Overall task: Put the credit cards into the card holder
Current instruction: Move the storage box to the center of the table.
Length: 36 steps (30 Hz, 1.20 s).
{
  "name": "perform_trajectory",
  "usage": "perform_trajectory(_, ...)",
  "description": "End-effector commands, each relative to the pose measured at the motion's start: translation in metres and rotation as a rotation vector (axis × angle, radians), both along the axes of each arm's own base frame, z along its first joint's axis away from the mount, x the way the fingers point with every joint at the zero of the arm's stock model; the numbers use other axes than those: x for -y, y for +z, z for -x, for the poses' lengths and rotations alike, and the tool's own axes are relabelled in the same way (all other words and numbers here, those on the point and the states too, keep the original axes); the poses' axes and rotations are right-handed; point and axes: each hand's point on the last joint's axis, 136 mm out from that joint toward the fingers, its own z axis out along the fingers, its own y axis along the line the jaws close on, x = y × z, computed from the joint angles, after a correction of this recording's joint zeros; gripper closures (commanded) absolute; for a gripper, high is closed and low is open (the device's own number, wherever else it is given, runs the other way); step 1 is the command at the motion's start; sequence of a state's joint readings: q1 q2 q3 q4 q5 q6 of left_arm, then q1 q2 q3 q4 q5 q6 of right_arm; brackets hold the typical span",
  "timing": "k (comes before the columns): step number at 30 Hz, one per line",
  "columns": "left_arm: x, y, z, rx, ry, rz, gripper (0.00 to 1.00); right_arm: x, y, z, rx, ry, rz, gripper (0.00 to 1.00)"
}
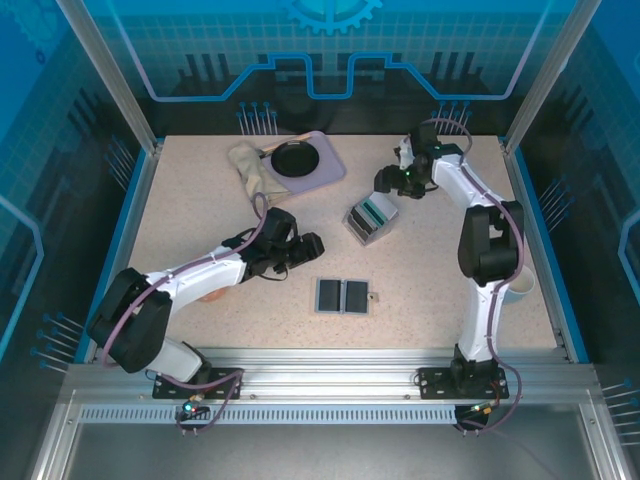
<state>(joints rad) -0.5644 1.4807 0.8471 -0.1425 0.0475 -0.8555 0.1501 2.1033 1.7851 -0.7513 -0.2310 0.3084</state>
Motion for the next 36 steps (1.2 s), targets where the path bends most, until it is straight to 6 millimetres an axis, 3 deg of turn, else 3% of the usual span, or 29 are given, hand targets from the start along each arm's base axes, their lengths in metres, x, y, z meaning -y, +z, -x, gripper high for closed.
perform_trajectory(1, 0.005, 0.006, -0.006, 0.001, 0.005, 0.032, 0.22, -0.006, -0.015, 0.005, -0.082, 0.031, -0.053, 0.29)
perform_trajectory(8, 0.0, 0.008, -0.002, 0.006, 0.011, 0.025, 0.22, -0.042, -0.022, 0.016, -0.139, 0.133, -0.222, 0.32)
perform_trajectory(22, 0.0, 0.005, 0.0, -0.003, 0.011, 0.028, 0.21, -0.082, 0.002, 0.067, -0.146, 0.211, -0.332, 0.32)
perform_trajectory(31, 0.002, 0.004, 0.001, -0.009, 0.002, 0.037, 0.22, -0.077, 0.014, 0.078, -0.118, 0.21, -0.269, 0.32)
perform_trajectory(36, 0.004, 0.003, 0.002, -0.018, -0.001, 0.046, 0.21, -0.051, 0.013, 0.076, -0.09, 0.156, -0.109, 0.31)
